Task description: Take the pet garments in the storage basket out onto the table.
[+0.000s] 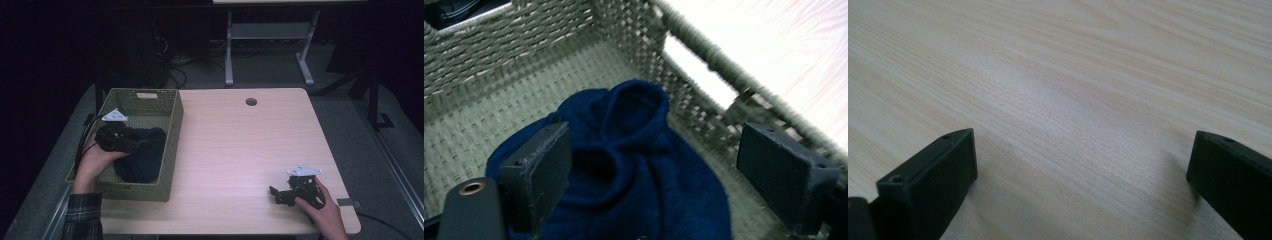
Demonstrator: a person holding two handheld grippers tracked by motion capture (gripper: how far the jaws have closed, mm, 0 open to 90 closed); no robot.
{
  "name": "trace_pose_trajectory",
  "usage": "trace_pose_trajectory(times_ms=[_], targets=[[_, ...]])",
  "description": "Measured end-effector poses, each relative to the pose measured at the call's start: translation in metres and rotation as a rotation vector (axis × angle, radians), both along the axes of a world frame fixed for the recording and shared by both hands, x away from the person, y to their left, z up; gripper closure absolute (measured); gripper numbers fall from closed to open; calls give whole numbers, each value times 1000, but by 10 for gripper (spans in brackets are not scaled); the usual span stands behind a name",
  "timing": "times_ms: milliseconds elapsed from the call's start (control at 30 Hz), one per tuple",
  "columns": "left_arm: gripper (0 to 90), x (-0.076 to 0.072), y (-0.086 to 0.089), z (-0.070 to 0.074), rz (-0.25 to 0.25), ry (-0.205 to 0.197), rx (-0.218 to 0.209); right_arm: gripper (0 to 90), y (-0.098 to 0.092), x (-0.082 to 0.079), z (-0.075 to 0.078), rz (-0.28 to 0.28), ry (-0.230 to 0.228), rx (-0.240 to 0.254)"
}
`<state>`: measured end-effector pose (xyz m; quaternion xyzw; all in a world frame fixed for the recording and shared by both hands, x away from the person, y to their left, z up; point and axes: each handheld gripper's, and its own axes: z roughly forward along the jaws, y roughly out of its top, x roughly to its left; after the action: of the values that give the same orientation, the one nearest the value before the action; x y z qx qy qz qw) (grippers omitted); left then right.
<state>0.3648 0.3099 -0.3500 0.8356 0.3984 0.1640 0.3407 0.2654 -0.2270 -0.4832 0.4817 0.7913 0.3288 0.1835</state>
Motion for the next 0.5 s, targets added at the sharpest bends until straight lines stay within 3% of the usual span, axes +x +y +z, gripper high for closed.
trace_pose_trajectory(times_ms=[267, 500], targets=[[142, 3, 6, -15, -31, 25, 37, 0, 0, 0, 0, 0, 0, 0], [142, 8, 8, -34, -58, 89, 67, 0, 0, 0, 0, 0, 0, 0]])
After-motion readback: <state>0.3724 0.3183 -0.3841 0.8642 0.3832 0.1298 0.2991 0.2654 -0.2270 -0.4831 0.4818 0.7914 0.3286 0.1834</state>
